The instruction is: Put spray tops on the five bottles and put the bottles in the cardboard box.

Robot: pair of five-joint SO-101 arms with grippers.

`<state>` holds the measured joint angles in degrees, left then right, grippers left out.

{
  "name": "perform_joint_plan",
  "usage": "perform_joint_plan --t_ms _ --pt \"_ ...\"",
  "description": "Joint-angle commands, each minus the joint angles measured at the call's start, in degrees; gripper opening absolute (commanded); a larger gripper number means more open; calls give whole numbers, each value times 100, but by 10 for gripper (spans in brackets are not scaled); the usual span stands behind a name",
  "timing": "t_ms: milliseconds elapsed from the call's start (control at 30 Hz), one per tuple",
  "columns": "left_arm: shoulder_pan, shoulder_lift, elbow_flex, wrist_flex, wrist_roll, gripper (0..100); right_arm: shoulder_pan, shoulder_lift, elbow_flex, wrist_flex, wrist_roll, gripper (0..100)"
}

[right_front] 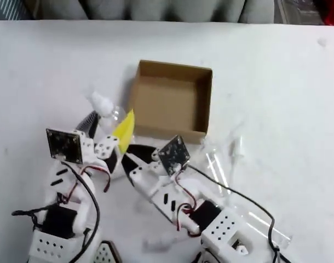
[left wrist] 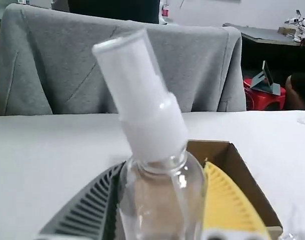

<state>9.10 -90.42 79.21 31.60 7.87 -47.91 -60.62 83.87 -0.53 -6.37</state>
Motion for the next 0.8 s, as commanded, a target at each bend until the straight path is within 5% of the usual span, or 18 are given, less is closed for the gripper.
perform_joint_plan --t_ms 0,233,467,633,767 --pt "57 -101 360 -870 -70 20 374 -119 -193 409 -18 17" --pt "-207 -92 484 -1732 -70 20 1842 -119 -1020 1789 -18 17" --pt "-207 110 -53 -1916 -70 20 3301 -57 -1310 1868 0 17" --pt "-198 1534 -1292 -1925 -70 21 3749 -40 -1327 1868 1011 18" --pt "-180 3046 -2268 -2312 -35 21 4040 347 -1371 1569 1073 18"
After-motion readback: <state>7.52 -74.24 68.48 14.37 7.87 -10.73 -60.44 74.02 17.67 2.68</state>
